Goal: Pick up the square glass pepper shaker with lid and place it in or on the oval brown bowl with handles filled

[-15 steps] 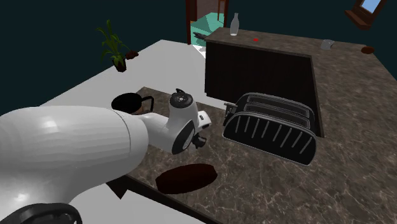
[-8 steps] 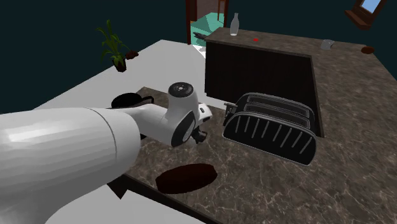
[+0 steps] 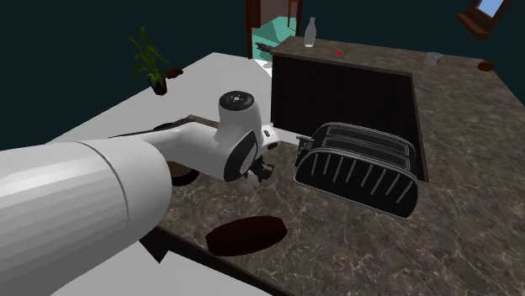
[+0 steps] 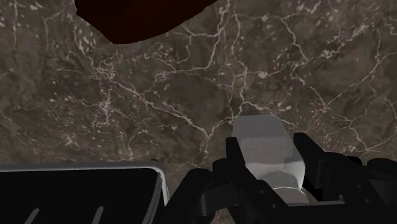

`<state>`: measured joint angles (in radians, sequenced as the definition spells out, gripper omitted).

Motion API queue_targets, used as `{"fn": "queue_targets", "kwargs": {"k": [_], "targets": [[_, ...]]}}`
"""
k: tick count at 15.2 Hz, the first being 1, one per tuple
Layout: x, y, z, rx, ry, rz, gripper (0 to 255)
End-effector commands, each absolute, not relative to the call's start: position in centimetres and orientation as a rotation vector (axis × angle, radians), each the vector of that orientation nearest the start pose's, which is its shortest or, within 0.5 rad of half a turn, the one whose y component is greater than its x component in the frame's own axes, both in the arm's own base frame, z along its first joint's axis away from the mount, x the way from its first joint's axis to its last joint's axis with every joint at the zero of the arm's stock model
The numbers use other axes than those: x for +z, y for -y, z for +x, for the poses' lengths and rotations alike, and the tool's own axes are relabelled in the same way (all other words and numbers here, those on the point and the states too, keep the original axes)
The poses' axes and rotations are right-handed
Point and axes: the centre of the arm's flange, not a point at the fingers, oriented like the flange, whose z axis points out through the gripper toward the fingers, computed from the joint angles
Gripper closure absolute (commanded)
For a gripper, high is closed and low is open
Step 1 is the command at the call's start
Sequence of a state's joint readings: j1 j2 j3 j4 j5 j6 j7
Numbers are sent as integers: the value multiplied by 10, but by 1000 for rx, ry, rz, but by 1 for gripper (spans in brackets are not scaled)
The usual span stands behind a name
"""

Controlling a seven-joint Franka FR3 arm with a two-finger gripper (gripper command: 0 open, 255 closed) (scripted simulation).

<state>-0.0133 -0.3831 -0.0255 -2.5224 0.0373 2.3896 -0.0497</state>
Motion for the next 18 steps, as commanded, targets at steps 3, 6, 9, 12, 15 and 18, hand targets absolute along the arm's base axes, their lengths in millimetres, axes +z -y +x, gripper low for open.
{"fn": "queue_targets", "kwargs": {"k": [3, 6, 9, 12, 15, 18], "targets": [[460, 17, 437, -390, -19, -3090, 255], [475, 17, 437, -390, -19, -3090, 255], [491, 17, 437, -390, -19, -3090, 255], [494, 22, 412, -390, -19, -3090, 255], [495, 30, 373, -390, -19, -3090, 255], [495, 37, 334, -390, -19, -3090, 255]]}}
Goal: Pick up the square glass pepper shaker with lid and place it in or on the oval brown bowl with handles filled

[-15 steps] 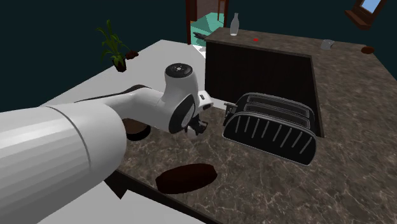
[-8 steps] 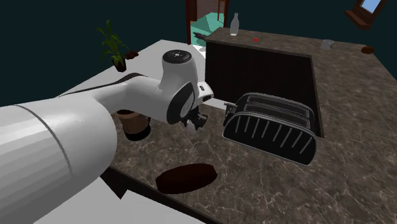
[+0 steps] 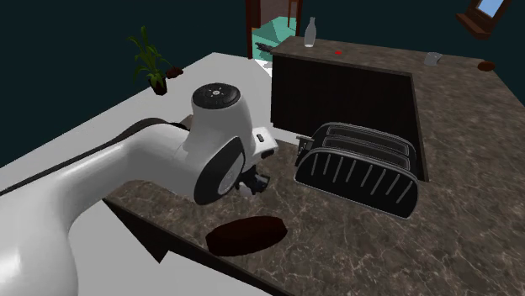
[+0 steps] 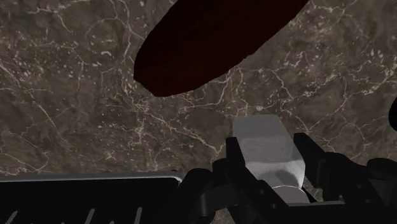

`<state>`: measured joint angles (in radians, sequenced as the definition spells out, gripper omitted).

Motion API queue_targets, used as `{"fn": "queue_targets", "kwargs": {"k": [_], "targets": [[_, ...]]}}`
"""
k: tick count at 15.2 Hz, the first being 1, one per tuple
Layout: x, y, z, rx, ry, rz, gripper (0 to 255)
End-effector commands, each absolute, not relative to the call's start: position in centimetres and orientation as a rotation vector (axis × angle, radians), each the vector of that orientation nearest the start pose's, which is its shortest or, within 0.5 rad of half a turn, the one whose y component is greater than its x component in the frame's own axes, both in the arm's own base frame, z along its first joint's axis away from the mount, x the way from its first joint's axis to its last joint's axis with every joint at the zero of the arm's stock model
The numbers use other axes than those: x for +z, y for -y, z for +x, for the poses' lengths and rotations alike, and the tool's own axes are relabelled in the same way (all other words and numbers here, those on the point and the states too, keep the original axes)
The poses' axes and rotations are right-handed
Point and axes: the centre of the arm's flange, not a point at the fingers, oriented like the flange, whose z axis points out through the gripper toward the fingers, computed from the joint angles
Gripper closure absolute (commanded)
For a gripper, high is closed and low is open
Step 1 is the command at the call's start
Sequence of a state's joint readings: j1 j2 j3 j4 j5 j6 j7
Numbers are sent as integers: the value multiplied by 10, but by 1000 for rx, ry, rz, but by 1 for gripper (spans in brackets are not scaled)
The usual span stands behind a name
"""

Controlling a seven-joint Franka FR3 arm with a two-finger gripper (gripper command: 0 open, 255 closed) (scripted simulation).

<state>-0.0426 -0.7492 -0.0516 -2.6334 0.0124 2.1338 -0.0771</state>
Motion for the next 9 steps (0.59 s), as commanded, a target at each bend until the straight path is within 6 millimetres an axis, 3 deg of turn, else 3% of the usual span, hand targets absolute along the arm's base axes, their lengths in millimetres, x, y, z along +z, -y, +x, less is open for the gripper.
{"fn": "queue_targets", "kwargs": {"k": [1, 4, 9], "targets": [[495, 40, 321, -390, -19, -3090, 255], [496, 47, 282, -390, -19, -3090, 255], [470, 47, 282, -390, -19, -3090, 255]]}}
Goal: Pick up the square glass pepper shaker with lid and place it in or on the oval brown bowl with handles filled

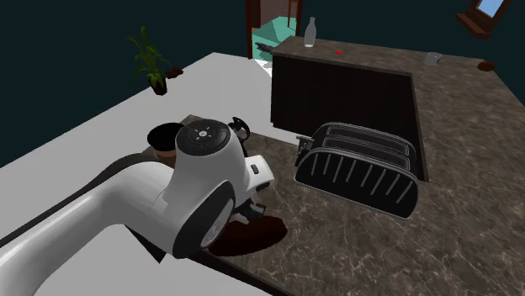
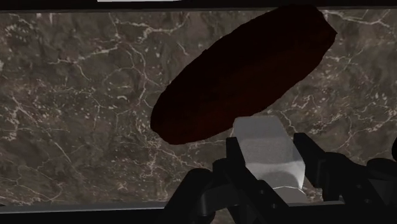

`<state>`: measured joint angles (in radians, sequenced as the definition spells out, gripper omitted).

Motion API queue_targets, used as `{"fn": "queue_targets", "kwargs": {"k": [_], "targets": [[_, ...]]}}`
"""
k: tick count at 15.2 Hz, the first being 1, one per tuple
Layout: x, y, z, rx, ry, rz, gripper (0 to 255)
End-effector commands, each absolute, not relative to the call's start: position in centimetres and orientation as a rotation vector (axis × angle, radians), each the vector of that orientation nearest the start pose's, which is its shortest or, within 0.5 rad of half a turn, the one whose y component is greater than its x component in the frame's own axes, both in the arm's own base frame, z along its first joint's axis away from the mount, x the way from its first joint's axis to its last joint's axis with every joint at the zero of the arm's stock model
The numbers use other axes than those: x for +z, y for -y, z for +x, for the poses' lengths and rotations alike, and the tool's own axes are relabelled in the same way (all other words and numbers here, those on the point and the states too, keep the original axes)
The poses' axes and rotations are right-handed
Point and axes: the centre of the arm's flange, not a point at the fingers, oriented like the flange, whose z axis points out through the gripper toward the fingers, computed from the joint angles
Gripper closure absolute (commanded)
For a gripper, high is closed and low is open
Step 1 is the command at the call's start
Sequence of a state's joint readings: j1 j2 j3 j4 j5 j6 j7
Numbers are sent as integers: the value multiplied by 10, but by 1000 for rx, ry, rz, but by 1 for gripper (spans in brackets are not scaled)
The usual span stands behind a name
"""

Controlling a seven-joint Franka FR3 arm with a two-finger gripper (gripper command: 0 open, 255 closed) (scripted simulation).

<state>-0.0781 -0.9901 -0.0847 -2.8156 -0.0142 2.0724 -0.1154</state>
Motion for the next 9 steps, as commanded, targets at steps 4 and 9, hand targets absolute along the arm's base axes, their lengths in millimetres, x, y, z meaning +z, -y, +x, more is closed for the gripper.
{"fn": "queue_targets", "kwargs": {"k": [4, 9], "targets": [[449, 47, 282, -390, -19, -3090, 255], [424, 47, 282, -390, -19, -3090, 255]]}}
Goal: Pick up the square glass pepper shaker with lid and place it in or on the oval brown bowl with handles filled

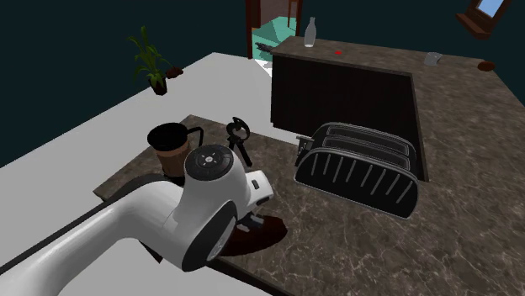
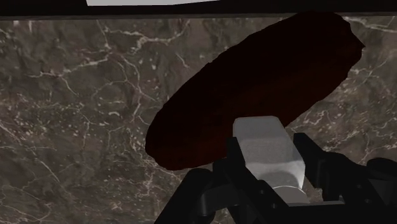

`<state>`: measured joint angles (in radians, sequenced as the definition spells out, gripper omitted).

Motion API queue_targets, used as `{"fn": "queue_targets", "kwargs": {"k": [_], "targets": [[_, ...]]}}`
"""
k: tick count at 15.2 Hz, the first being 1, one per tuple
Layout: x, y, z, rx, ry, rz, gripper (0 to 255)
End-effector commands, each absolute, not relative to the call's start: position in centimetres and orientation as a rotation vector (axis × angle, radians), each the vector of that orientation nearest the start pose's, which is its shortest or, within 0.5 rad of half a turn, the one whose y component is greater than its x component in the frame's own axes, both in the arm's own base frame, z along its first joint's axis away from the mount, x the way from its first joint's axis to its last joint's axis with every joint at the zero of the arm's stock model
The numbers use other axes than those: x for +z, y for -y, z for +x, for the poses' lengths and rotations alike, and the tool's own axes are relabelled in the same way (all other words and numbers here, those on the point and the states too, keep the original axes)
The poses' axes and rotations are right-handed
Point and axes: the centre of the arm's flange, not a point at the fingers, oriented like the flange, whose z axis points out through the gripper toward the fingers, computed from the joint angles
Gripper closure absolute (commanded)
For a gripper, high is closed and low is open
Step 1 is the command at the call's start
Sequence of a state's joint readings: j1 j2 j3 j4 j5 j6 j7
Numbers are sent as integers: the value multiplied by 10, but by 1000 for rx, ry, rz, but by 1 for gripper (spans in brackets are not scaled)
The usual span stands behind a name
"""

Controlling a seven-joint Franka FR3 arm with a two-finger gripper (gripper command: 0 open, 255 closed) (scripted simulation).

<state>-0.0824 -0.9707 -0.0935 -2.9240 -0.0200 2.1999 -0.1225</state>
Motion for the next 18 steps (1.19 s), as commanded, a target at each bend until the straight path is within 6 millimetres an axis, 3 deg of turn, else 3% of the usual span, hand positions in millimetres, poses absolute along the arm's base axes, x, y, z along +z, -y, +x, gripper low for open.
{"fn": "queue_targets", "kwargs": {"k": [1, 7, 8, 13, 17, 18], "targets": [[424, 47, 282, -390, -19, -3090, 255], [424, 47, 282, -390, -19, -3090, 255], [424, 47, 282, -390, -19, -3090, 0], [424, 47, 282, -390, -19, -3090, 0], [472, 48, 269, -390, -19, -3090, 0], [472, 48, 269, -390, -19, -3090, 0]]}}
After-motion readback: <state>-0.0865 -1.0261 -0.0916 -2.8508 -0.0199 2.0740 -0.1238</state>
